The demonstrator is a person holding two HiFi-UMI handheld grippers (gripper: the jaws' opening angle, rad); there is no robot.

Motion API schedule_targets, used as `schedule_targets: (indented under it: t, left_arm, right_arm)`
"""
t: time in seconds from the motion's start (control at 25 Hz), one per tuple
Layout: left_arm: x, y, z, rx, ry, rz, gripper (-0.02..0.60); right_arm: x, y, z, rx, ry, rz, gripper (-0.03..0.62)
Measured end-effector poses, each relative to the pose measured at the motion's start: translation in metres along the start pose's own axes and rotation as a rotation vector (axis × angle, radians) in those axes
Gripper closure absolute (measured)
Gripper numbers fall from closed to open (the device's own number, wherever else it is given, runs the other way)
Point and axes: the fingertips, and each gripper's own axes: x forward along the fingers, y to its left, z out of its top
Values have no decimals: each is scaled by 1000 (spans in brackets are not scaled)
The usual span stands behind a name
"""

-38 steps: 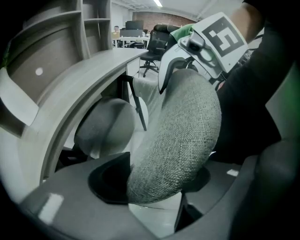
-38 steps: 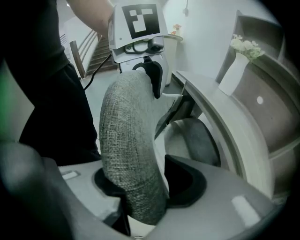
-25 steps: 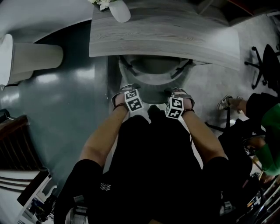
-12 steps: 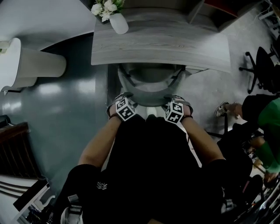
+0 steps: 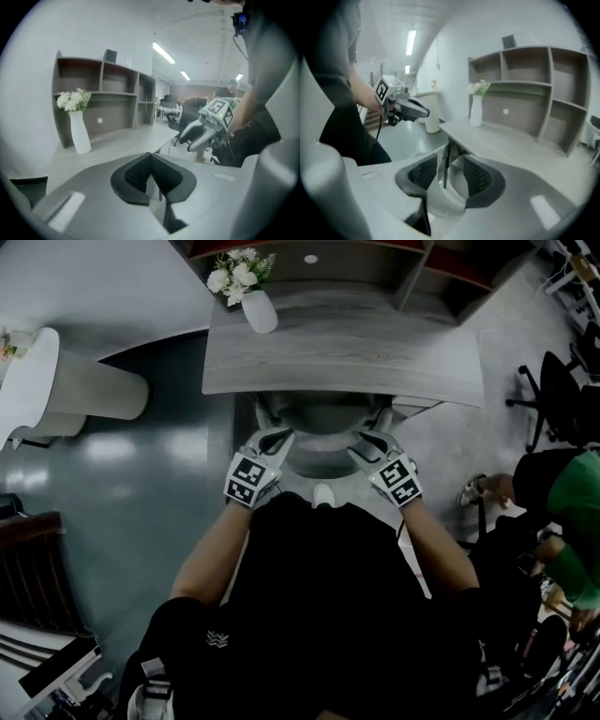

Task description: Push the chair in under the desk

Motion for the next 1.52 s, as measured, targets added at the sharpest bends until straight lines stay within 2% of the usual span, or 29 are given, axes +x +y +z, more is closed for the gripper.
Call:
schedule_targets:
  t: [0.16, 0.28, 0.44, 0.48, 0.52, 0.56, 0.72, 0.96, 1.24, 1.36, 1.52]
  left_arm:
    - [-19, 26, 58, -97, -201, 99, 575]
    - [-30, 42, 87, -117, -293, 142, 575]
    - [-36, 56, 106, -63, -315, 204, 575]
    - [-37, 59, 110, -53, -320, 223, 575]
    - [-38, 61, 112, -45, -325, 238, 575]
    - [-38, 63, 113, -37, -328, 249, 575]
    - [-40, 69, 109, -30, -321, 278, 575]
    - [-48, 79, 100, -22, -299, 324, 575]
    - [-60, 80, 101, -26, -333, 311, 575]
    - [-71, 73, 111, -16, -416, 268, 577]
    - [-85, 55, 131, 44, -525, 200, 577]
  right_arm:
    - [-22, -40, 47, 158, -188, -109, 464]
    - [-35, -57, 70, 178, -253, -161, 481]
    - [-49, -75, 90, 214, -335, -225, 515]
    - [-53, -80, 92, 228, -356, -245, 535]
    - [-57, -85, 93, 239, -374, -267, 583]
    - [-59, -90, 93, 248, -385, -289, 591]
    - [-61, -99, 84, 266, -378, -337, 592]
    - [-58, -102, 78, 278, -368, -347, 592]
    - [-53, -91, 81, 273, -358, -336, 592]
    - [-52, -84, 81, 270, -352, -330, 592]
    - [-50, -74, 80, 268, -348, -326, 592]
